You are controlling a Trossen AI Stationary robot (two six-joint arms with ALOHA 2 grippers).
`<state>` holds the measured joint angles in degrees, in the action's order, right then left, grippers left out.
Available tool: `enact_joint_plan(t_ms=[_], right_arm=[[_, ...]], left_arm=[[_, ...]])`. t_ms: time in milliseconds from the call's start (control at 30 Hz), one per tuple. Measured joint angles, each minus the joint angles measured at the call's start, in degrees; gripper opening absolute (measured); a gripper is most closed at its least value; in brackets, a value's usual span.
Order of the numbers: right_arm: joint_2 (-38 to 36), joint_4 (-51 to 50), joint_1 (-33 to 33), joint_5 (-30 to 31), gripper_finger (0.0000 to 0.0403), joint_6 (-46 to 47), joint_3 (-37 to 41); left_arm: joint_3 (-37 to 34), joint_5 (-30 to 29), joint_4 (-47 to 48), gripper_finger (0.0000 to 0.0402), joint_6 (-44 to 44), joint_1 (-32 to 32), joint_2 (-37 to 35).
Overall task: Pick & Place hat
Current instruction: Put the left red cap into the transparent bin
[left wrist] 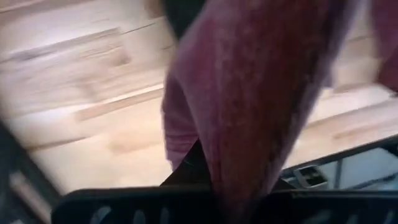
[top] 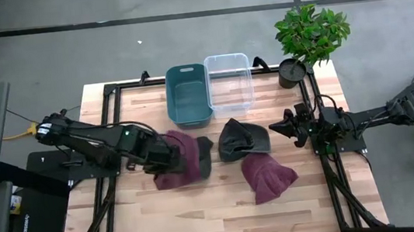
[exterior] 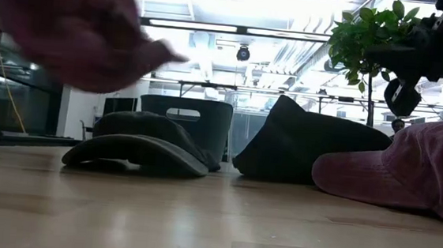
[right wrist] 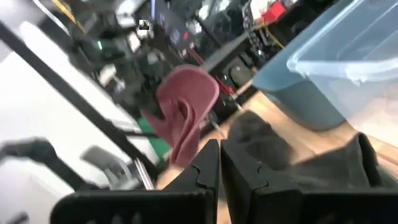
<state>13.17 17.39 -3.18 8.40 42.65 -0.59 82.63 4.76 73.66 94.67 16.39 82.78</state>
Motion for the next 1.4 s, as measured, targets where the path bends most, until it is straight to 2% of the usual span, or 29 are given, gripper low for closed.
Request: enact_joint_plan(t_ms=[167,300,433,633,833,1000,1267,1400], right_arm=[[0.5,0.8,0.0,3.6,0.0011,1.9,-2.3],[4.0,-0.2,0.0,5.2,0.0011,-0.1,-6.7],[11.6,-5.4,0.0,5.1,0.0011,-4.0,-14.0],[25.1,-17.3,0.0,2.9,0.0011,-11.6,-27.5],[35.5,-26.7,0.0,-0.5,0.0025,-14.4,-39.1],[41.1,-32.4,0.0,-1.8,0.0069,-17.6,-46.0],[44.7,-33.5,0.0,-3.8,0.0174,-22.7,-52.4],[45.4,-33.2,0.0,-1.4,0.0215,-28.1,-54.3]], left_arm=[[0.0,-4.1,-4.5,0.0,-1.5,-1.9,0.0],[0.0,-8.8,-8.7,0.0,-3.1,-3.4,0.0],[0.0,-10.9,-15.6,0.0,-6.3,-5.5,0.0],[0.0,-11.1,-25.1,0.0,-10.6,-7.2,0.0],[1.0,-13.0,-26.7,0.0,-14.5,-7.1,0.1],[5.1,-17.5,-25.7,0.0,-20.9,-7.0,0.0],[11.0,-28.9,-18.5,0.0,-27.1,-7.0,0.0],[12.4,-30.8,-18.2,0.0,-29.7,-7.0,0.0]])
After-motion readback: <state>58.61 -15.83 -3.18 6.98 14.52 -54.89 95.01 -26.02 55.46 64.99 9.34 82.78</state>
